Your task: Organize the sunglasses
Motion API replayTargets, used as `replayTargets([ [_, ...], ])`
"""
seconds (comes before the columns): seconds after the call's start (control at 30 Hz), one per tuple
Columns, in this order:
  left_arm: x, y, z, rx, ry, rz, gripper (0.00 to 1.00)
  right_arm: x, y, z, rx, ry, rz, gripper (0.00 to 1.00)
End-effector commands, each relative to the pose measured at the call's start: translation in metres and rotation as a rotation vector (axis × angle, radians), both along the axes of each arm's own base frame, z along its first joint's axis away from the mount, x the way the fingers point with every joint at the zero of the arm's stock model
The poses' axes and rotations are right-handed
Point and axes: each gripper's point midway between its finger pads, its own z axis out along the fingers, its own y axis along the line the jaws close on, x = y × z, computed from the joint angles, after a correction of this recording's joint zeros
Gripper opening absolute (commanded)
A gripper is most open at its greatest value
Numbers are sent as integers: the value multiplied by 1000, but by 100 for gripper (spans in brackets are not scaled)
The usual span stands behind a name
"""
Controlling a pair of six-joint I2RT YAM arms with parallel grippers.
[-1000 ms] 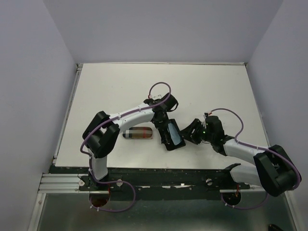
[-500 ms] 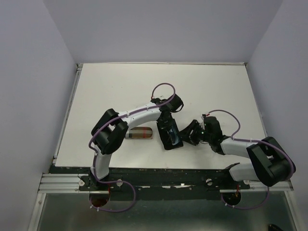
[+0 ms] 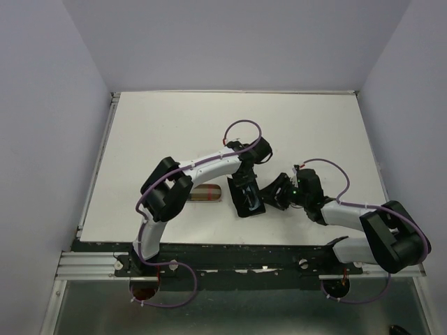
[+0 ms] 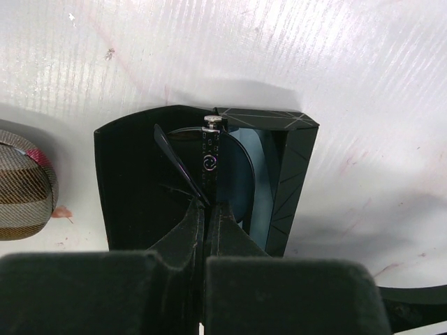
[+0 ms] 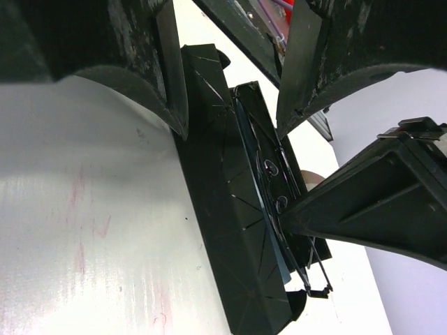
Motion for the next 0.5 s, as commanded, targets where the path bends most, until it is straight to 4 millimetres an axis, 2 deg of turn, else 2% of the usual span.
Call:
replayTargets([
  [0.0,0,3,-7,54,-3,6,0,-3,2,5,25,-14,11,61],
  [0.3,-4,-9,-14,48,16,-23,0,-5,4,4,42,0,12,61],
  [0.47,-9,-17,-9,29,-2,-55,0,-6,4,3,56,5,7,61],
])
